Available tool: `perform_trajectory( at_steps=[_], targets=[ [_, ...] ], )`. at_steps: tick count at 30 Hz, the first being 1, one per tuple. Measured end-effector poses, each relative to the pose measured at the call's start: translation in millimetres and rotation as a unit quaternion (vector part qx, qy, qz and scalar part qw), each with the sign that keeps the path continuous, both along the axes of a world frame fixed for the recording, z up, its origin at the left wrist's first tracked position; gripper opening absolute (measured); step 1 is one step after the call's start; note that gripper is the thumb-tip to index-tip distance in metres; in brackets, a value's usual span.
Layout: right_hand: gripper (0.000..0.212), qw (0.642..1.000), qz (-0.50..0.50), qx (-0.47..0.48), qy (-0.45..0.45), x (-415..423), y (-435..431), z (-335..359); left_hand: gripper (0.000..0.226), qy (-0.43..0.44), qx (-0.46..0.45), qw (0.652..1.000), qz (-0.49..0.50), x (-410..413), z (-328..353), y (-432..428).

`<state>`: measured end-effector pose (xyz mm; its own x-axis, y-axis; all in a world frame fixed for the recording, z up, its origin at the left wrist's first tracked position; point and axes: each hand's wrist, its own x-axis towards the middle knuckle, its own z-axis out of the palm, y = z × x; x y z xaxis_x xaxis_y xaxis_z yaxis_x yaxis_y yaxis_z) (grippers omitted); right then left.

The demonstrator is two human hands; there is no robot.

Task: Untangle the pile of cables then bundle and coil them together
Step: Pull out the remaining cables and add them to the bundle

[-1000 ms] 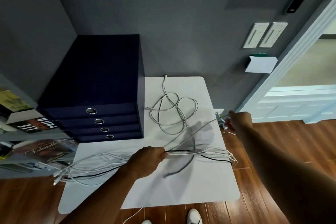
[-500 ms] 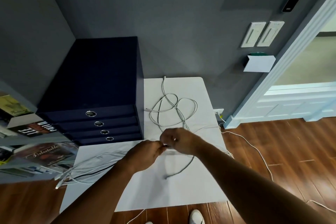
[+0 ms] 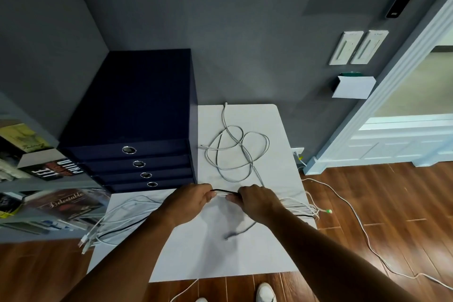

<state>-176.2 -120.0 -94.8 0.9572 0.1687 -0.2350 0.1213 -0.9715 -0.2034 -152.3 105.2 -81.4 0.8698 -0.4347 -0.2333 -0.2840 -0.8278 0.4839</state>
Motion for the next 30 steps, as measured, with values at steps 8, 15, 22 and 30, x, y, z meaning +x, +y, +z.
perform_trajectory(
  at_steps=[8,15,22,30],
  targets=[
    [0.056,0.993,-0.051,0.104,0.023,-3.6,-8.1,-10.5,0.036,0.007,-0.012,1.000,0.014,0.5,-2.8,10.9],
    [0.030,0.987,0.065,0.145,0.034,-6.5,-31.7,-8.5,0.033,-0.011,-0.010,1.000,-0.009,-3.1,-3.1,23.8],
    [0.092,1.000,-0.025,-0.002,-0.017,-7.1,-44.7,-5.2,0.034,-0.031,-0.009,0.999,-0.005,-1.1,-8.6,54.1],
    [0.076,0.996,0.046,0.062,-0.051,-10.9,-50.8,-1.5,0.032,0.132,0.008,0.991,0.000,-9.6,-29.2,64.8]
  ],
)
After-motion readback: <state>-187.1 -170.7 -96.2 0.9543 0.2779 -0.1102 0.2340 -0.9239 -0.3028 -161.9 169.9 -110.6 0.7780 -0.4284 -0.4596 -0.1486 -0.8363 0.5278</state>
